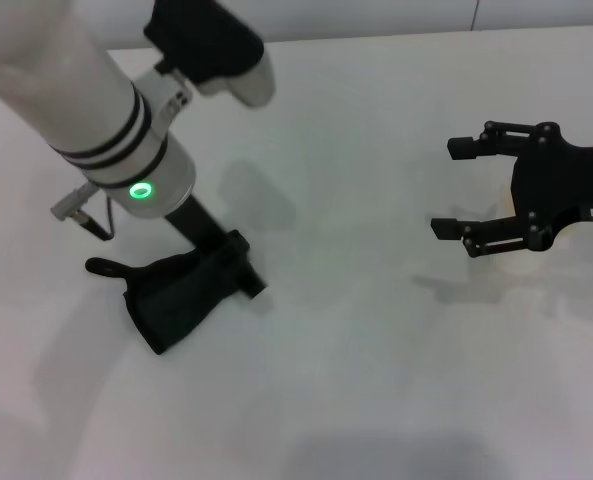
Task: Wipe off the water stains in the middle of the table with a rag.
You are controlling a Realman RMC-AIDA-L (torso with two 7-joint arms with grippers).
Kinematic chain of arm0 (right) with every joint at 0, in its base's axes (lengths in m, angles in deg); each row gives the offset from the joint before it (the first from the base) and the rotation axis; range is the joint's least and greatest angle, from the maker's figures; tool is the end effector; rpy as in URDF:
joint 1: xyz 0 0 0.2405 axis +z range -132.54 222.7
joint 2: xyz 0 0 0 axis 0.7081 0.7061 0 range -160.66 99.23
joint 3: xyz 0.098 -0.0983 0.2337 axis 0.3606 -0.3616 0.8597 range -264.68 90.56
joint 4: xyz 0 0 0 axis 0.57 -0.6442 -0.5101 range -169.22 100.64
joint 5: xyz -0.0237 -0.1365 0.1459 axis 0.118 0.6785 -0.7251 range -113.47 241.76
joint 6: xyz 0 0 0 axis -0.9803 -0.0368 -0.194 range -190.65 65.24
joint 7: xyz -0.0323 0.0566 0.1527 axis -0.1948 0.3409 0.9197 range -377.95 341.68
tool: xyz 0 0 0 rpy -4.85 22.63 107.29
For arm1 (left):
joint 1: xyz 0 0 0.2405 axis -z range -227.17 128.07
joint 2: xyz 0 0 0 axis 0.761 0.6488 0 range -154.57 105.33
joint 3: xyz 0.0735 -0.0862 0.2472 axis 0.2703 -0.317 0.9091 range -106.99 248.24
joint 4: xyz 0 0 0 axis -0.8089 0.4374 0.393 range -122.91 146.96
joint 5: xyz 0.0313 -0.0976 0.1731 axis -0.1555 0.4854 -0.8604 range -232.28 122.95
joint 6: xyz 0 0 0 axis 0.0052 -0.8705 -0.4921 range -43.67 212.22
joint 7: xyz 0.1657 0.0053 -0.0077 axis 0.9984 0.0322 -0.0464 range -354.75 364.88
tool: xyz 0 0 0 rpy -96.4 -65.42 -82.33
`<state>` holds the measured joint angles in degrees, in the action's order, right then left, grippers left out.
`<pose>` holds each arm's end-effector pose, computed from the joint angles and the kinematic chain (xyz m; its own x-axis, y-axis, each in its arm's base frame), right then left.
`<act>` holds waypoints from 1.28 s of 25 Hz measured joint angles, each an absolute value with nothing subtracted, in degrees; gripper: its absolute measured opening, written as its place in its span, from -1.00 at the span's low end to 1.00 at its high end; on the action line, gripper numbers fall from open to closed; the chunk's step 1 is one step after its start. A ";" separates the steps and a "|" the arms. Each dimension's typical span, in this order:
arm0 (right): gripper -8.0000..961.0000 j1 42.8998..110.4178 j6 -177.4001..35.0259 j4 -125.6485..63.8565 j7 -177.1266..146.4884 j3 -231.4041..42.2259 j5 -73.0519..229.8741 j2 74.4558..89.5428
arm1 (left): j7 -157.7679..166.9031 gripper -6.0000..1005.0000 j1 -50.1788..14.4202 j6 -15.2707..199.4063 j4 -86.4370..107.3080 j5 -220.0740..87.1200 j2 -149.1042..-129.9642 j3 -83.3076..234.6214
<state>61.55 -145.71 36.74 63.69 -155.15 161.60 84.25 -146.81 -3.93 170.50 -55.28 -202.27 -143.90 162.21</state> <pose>0.2152 0.3230 0.0180 0.9358 0.0412 -0.3502 -0.0877 -0.9347 -0.3445 -0.1634 0.3660 -0.0764 0.7528 0.5430 -0.3721 0.4177 -0.8310 -0.3674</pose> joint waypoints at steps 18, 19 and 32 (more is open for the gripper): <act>0.81 61.49 -145.52 36.40 63.89 -154.82 161.60 84.25 | -134.66 0.78 -19.16 164.22 -68.39 -176.23 -143.91 151.11; 0.81 61.49 -145.50 36.40 63.90 -154.81 161.60 84.25 | -132.52 0.78 -20.40 163.88 -67.88 -173.48 -143.91 150.24; 0.81 61.47 -145.16 35.54 65.18 -154.78 161.81 84.25 | -101.90 0.78 -31.24 164.34 -48.84 -152.78 -143.62 140.12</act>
